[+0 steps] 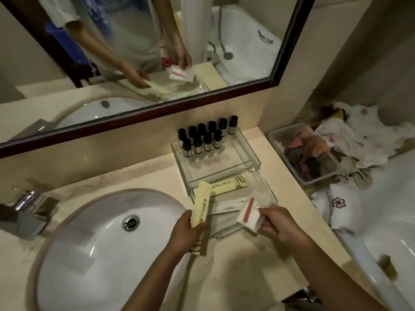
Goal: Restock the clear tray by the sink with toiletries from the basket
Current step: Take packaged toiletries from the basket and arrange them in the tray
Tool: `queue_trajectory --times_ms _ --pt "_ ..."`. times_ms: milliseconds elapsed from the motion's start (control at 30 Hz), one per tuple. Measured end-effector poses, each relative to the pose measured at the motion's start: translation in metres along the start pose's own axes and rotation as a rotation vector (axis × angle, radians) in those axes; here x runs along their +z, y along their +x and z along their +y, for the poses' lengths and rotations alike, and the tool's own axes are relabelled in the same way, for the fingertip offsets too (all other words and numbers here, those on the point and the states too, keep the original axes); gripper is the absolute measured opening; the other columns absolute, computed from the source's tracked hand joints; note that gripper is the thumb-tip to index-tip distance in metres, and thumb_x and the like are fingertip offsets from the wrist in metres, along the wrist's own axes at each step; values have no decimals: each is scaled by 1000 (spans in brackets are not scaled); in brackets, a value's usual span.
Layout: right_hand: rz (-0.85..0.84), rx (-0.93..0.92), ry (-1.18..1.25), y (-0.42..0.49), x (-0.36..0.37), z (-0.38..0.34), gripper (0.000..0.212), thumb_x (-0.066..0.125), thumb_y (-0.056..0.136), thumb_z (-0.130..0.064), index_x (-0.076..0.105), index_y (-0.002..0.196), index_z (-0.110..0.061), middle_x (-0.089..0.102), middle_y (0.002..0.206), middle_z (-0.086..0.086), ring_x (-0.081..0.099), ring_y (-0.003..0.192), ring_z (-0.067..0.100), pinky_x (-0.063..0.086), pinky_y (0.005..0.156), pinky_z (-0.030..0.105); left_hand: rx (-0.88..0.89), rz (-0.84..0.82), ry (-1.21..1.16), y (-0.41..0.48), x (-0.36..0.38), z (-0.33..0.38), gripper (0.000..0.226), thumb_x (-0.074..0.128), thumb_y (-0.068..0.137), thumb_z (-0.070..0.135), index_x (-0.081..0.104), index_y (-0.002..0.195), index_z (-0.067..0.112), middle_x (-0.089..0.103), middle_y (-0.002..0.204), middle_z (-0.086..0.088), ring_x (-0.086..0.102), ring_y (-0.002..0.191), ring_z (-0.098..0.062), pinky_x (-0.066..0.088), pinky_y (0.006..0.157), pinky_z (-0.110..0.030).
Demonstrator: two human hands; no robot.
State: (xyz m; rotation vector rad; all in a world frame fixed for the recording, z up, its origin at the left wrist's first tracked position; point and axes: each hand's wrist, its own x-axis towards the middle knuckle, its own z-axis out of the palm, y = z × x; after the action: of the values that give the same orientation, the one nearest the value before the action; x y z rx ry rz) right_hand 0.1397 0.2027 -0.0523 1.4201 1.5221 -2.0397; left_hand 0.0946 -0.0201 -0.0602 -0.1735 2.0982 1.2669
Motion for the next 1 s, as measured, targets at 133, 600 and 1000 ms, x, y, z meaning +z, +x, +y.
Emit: queue_trajectory --times_ms 133,600,1000 --pt "72 54 6 17 2 -4 17 45 95 0 53 109 0 63 79 15 62 68 25 55 45 29 14 -36 38 25 3 10 29 49 96 19 49 124 13 59 108 -3 60 94 -23 52 78 -35" --pt "169 211 9 90 31 -14 3 52 87 7 55 87 8 63 81 25 53 25 18 54 43 36 -51 28 -74 30 -15 15 14 47 97 22 51 111 22 63 94 3 60 75 -8 44 54 -18" --pt "27 82 -251 103 12 -12 43 56 93 -28 52 59 -3 56 41 7 50 32 18 41 46 28 -34 -16 45 40 19 21 15 51 95 24 54 109 22 60 97 0 60 72 -16 52 59 -27"
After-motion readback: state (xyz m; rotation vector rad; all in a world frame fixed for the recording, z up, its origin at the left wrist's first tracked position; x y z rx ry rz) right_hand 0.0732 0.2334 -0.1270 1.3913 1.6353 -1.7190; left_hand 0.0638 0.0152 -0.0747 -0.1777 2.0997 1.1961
